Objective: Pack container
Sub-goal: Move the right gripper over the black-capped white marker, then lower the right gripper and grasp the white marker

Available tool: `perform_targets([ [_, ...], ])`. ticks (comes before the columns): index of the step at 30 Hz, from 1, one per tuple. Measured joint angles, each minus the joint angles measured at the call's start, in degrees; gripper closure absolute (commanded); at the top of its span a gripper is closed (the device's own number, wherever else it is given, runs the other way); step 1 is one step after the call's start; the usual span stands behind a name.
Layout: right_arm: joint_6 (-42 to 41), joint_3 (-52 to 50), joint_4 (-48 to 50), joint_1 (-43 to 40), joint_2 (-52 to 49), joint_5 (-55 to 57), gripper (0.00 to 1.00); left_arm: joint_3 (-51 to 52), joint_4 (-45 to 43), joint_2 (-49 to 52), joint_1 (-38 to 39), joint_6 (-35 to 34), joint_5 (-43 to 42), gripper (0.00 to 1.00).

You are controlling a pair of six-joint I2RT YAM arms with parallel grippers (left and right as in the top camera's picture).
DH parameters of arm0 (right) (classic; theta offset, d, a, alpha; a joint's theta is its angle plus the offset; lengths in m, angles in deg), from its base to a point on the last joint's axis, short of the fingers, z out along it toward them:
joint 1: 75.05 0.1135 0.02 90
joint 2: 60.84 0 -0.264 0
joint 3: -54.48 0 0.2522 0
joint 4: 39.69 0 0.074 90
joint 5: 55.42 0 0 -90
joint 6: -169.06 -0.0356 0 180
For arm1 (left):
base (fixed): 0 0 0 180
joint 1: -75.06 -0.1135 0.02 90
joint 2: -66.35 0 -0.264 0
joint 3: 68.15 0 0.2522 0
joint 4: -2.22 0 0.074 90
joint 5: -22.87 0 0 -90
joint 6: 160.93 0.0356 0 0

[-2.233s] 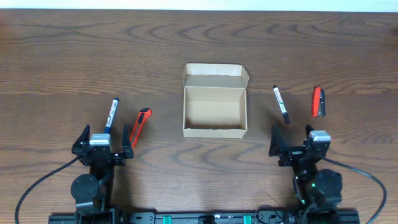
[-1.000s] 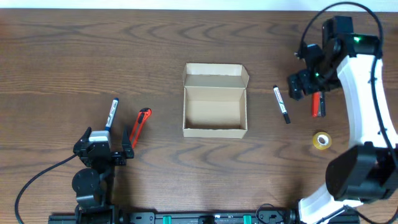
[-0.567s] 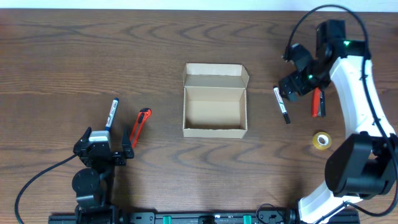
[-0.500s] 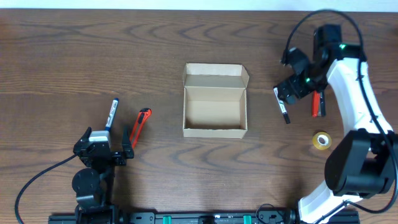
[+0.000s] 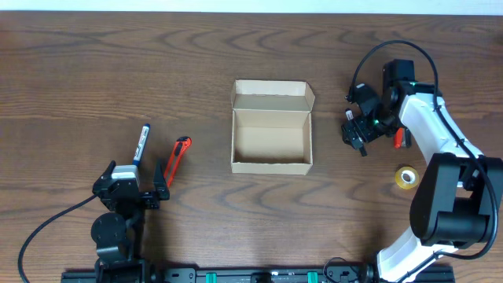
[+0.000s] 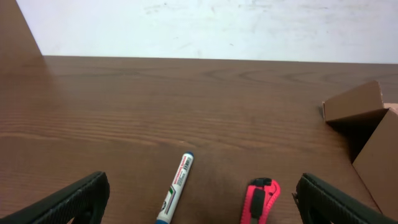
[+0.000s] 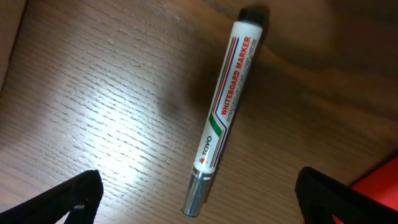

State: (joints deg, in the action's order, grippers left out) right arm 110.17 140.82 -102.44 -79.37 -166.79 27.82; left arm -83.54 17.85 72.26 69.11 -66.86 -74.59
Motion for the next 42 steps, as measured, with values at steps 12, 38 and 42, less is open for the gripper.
perform_targets([
  [12, -8.3, -0.1, 0.5, 0.0, -6.0, 5.3, 0.01, 0.0, 0.0, 0.0, 0.0, -1.1, 0.0, 0.05],
  [38, -13.6, -0.1, 4.5, 4.9, -7.1, 6.5, 0.01, 0.0, 0.0, 0.0, 0.0, -1.1, 0.0, 0.04],
  [42, -13.6, -0.1, 4.8, 4.9, -7.1, 6.5, 0.01, 0.0, 0.0, 0.0, 0.0, -1.1, 0.0, 0.05],
])
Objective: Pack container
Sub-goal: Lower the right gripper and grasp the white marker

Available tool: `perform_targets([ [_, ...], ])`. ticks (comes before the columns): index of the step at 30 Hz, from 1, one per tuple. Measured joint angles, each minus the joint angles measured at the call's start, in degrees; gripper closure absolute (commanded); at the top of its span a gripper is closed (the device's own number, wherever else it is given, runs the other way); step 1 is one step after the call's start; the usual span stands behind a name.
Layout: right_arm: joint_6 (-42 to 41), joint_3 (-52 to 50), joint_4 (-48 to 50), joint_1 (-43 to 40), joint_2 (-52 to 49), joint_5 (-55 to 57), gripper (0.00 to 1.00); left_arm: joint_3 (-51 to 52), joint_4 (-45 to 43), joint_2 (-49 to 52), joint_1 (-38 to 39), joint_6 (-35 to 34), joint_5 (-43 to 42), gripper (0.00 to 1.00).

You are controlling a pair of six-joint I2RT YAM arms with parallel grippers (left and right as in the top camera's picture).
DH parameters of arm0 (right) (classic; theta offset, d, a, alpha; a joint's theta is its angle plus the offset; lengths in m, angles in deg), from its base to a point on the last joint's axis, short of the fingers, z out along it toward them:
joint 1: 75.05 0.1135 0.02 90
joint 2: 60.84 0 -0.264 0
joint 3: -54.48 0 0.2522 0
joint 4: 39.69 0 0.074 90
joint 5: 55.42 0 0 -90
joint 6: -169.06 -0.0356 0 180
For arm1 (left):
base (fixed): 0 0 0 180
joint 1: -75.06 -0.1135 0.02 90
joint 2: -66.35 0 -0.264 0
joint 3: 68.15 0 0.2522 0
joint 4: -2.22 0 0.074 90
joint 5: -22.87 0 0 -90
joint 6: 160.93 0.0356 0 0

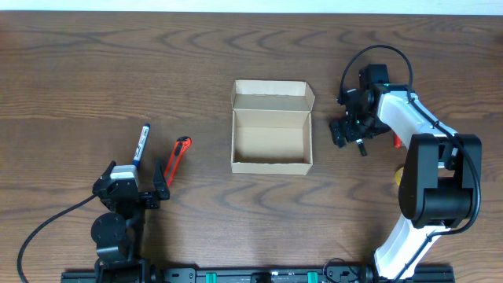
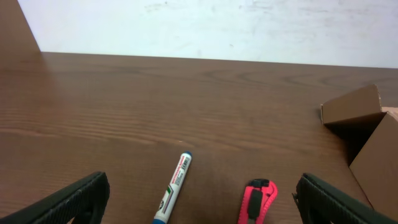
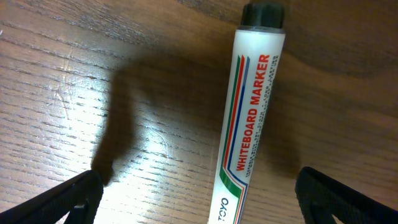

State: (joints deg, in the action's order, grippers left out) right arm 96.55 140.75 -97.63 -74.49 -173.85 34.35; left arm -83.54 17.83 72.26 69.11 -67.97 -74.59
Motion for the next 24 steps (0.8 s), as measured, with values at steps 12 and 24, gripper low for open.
perform_targets([
  [12, -0.2, 0.5, -0.1, -0.2, -0.9, -0.5, 0.02, 0.0, 0.0, 0.0, 0.0, 0.0, 0.0, 0.05],
  [24, -0.8, 0.9, 0.7, -0.2, -1.3, -1.3, 0.78, 0.0, 0.0, 0.0, 0.0, 0.0, 0.0, 0.05],
])
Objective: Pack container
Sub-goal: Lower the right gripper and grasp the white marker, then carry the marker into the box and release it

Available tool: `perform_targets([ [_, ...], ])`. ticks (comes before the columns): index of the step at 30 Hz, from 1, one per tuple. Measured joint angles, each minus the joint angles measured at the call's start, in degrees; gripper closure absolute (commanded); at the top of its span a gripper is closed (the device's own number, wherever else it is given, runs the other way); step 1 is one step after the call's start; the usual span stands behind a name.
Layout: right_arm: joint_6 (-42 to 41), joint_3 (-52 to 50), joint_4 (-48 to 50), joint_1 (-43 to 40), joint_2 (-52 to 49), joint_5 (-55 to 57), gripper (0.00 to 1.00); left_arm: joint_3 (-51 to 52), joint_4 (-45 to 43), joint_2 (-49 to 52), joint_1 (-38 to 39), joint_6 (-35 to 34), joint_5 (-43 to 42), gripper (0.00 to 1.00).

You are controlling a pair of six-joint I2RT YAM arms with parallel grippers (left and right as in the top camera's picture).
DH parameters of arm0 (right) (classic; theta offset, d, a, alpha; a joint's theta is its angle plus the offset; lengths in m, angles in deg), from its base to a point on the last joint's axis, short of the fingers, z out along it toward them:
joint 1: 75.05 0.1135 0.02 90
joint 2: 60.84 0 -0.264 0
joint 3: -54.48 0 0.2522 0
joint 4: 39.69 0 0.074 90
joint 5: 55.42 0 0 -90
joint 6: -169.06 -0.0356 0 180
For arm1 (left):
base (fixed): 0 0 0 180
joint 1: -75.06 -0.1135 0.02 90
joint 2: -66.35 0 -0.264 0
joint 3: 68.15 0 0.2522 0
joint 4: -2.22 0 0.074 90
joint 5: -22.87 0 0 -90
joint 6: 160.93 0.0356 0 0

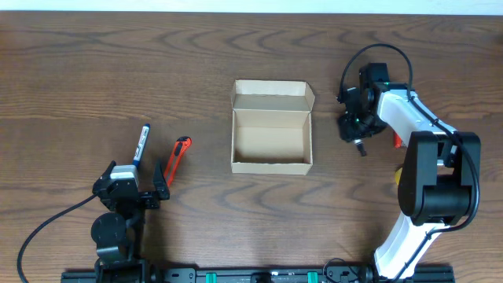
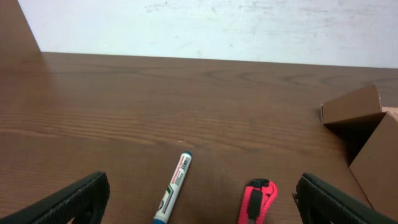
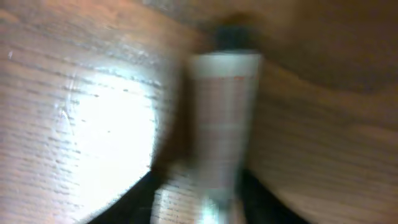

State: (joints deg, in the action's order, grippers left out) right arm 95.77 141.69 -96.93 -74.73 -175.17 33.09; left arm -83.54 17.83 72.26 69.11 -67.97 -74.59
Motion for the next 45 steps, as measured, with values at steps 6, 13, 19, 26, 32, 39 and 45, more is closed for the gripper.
perform_targets([
  [6, -0.2, 0.2, 0.7, 0.0, 0.0, -0.3, 0.99, 0.0, 0.0, 0.0, 0.0, 0.0, 0.0, 0.05],
  [13, -0.3, 0.3, 2.0, -0.2, 0.0, -1.1, 0.99, 0.0, 0.0, 0.0, 0.0, 0.0, 0.0, 0.05],
  [19, -1.9, 0.6, 3.0, -0.4, -0.3, -3.2, 0.99, 0.0, 0.0, 0.0, 0.0, 0.0, 0.0, 0.05],
  [26, -4.5, 6.9, -2.2, -0.5, -0.7, -6.9, 0.99, 0.0, 0.0, 0.0, 0.0, 0.0, 0.0, 0.04],
  [32, -4.3, 16.9, -4.1, 0.0, 5.6, -15.1, 0.99, 0.0, 0.0, 0.0, 0.0, 0.0, 0.0, 0.05],
  [39, 8.4, 21.4, -14.3, 7.4, 15.6, -23.2, 0.99, 0.0, 0.0, 0.0, 0.0, 0.0, 0.0, 0.05],
  [45, 26.1, 21.4, -26.6, 18.8, 17.2, -24.3, 0.99, 0.0, 0.0, 0.0, 0.0, 0.0, 0.0, 0.05],
])
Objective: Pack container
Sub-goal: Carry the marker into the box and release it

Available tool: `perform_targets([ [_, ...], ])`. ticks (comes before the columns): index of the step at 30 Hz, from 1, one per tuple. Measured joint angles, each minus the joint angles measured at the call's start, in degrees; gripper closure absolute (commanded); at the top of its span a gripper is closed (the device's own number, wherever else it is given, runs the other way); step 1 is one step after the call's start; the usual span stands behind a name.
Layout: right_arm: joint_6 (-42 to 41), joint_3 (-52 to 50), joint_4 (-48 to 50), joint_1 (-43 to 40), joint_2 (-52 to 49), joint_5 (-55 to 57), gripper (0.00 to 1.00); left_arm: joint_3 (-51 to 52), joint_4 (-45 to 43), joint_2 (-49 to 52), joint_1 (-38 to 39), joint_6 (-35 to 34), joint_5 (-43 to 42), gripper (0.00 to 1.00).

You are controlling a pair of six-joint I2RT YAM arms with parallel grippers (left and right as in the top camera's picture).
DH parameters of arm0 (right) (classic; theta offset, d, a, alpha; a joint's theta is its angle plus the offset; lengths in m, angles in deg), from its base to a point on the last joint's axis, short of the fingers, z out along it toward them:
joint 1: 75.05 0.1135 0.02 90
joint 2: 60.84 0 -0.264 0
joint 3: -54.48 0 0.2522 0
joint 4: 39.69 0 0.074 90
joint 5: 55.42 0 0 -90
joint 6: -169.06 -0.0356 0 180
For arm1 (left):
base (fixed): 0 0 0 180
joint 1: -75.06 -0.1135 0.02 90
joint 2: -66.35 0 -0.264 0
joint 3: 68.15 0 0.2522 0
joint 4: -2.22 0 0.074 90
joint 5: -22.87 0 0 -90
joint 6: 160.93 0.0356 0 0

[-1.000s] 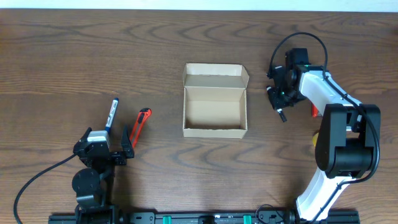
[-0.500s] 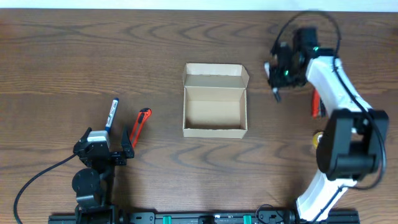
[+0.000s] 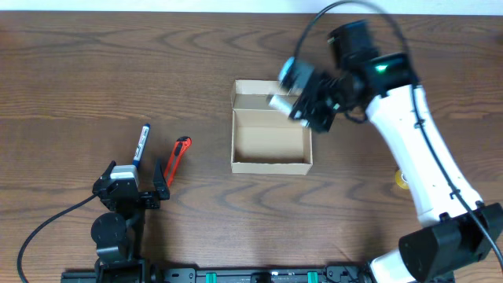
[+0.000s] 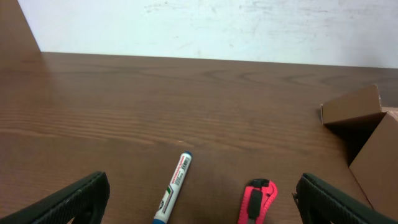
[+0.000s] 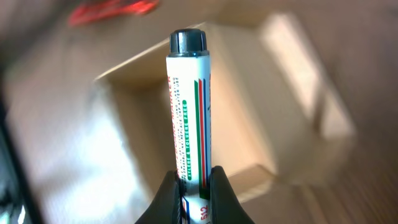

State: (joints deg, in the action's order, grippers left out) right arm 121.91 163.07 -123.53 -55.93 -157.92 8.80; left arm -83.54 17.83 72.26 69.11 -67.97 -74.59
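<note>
An open cardboard box [image 3: 271, 167] sits mid-table. My right gripper [image 3: 308, 101] hangs over its back right part, shut on a whiteboard marker [image 3: 280, 101] with a black cap. In the right wrist view the marker [image 5: 188, 106] stands up from between the shut fingers of the gripper [image 5: 189, 180], with the blurred box [image 5: 292, 56] beneath. My left gripper [image 4: 202, 208] rests open at the front left. Ahead of it lie a blue-capped marker [image 4: 174, 190] and a red utility knife [image 4: 256, 202].
The blue-capped marker [image 3: 141, 143] and the red knife [image 3: 178, 159] lie left of the box. A yellow tape roll [image 3: 403, 180] peeks out from under the right arm at the right. The box's back flaps [image 3: 271, 88] stand open.
My right gripper was low on the table right of the box, around the black-capped marker. Now it holds that marker in the air over the box. The left arm has not moved.
My right gripper stood open above the black-capped marker to the right of the box, then hung closer over it, still open. Then it was down around the marker. Now the marker is held over the box. The left gripper stayed open throughout.
</note>
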Motion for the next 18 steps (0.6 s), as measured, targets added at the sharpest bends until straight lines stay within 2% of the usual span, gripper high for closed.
perform_targets([
  [7, 10.4, 0.0, -2.3, 7.3, 0.0, 4.9, 0.99, 0.0, 0.0, 0.0, 0.0, 0.0, 0.0, 0.05],
  [13, 15.2, 0.0, -0.5, 8.8, -1.5, 9.1, 0.99, 0.0, 0.0, 0.0, 0.0, 0.0, 0.0, 0.04],
  [18, 19.6, 0.0, 0.2, 8.8, -8.3, 12.0, 0.99, 0.0, 0.0, 0.0, 0.0, 0.0, 0.0, 0.05],
])
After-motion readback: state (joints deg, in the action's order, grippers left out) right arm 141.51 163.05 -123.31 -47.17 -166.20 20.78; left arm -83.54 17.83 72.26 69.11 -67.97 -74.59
